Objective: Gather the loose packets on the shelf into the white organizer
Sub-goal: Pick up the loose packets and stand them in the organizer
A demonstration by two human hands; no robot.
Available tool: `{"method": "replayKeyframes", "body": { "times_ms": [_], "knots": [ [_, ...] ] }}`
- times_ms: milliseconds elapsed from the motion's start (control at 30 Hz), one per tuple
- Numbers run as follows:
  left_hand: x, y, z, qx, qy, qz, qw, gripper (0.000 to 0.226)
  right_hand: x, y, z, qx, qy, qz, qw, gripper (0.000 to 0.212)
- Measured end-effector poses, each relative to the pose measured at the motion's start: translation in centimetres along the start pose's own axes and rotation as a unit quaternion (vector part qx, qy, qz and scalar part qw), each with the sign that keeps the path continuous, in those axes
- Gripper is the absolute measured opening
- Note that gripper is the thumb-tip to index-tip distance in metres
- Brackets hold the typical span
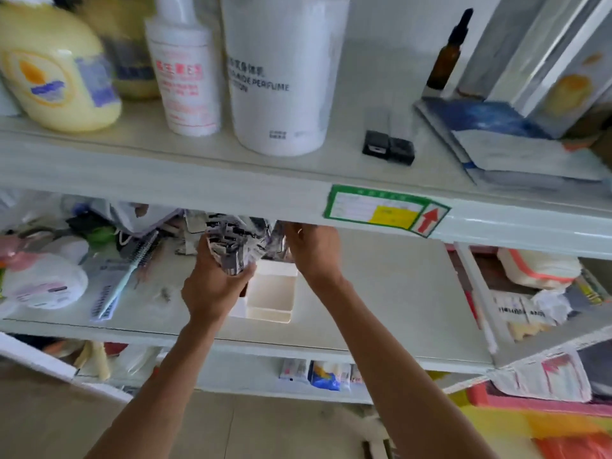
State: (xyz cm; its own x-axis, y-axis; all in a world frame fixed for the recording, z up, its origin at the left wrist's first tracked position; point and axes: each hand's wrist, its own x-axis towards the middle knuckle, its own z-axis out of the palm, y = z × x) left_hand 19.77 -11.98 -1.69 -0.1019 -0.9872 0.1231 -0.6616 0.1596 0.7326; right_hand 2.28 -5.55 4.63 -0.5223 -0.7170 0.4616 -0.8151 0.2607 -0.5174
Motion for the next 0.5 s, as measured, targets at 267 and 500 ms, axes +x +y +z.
{"method": "replayKeyframes", "body": {
  "times_ms": [267,500],
  "knots": [
    [-0.7,0.4,0.8,0.041,0.012,-0.024,0.999,0.089,1.0,0.4,-0.3,0.101,0.004,-0.054,0.993,0.012],
    [-0.9,0.2,0.9,0.046,0.016,-0.006,0.999,0.085,0.3,1.6,0.7,0.061,0.014,-0.057,0.996,0.028]
  ]
}}
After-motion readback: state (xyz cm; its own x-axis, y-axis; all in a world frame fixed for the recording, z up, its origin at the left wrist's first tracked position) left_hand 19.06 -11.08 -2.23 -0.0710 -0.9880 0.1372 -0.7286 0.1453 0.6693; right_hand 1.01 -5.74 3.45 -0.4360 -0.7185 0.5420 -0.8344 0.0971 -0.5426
